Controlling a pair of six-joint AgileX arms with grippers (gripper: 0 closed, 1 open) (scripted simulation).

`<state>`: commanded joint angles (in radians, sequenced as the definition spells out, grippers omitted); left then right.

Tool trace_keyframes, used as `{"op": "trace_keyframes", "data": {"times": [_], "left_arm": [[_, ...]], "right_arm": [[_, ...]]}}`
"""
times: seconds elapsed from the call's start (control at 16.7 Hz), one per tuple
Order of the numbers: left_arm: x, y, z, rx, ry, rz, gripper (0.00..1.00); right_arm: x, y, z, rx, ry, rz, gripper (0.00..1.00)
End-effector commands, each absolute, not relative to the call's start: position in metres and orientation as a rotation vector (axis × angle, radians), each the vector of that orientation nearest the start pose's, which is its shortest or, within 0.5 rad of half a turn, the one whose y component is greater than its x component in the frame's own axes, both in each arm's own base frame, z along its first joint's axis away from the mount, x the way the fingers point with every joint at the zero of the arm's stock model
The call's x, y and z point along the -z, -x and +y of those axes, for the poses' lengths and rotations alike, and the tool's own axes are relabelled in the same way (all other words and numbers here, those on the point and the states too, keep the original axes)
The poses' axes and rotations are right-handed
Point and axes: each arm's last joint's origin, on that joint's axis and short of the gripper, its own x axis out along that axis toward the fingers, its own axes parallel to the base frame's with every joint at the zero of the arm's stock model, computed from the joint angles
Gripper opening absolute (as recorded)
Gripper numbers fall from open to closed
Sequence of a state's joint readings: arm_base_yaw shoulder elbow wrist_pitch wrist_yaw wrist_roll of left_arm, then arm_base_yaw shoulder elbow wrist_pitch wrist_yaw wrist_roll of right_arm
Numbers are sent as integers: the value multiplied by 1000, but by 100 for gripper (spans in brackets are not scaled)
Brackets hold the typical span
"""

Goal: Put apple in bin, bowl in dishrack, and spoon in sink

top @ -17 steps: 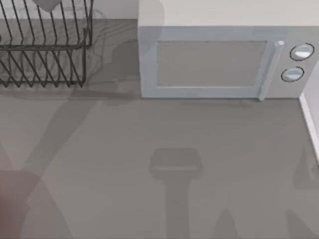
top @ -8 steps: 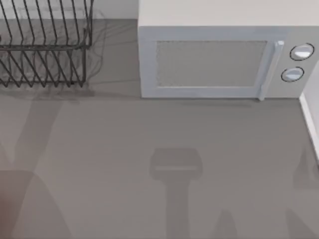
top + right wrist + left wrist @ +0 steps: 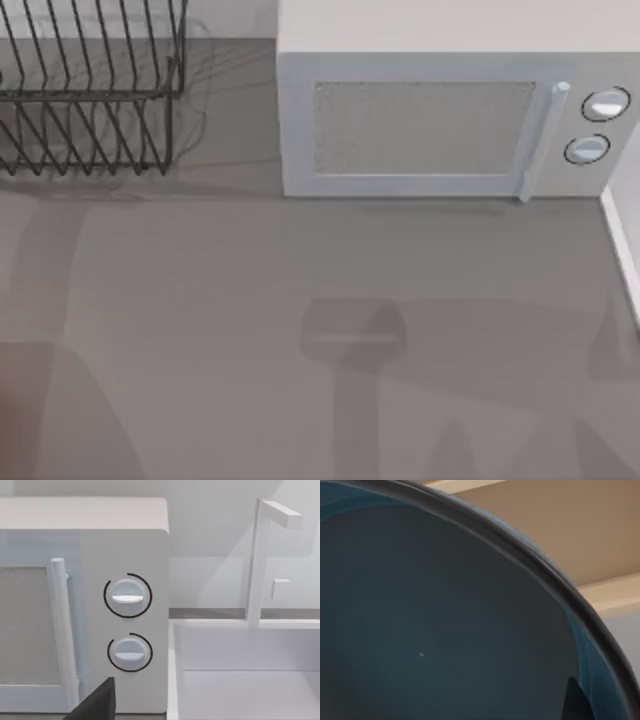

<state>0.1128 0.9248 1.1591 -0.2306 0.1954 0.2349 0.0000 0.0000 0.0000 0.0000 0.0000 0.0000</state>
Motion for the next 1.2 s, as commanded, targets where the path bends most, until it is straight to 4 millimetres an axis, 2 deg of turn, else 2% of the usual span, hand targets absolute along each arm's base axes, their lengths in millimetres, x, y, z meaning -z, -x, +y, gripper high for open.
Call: {"op": "trace_keyframes", "data": {"times": [0.3, 0.78, 0.96, 1.2], "left_arm": [[-419, -182, 28, 24, -14, -2, 0], [-418, -183, 29, 23, -2, 2, 0], [-412, -203, 30, 36, -1, 6, 0], [-387, -259, 36, 29, 2, -1, 0]], "right_arm": [[-160, -106, -1, 0, 0, 0, 100], [-160, -106, -1, 0, 0, 0, 100], [-160, -106, -1, 0, 0, 0, 100], [-160, -106, -1, 0, 0, 0, 100]]}}
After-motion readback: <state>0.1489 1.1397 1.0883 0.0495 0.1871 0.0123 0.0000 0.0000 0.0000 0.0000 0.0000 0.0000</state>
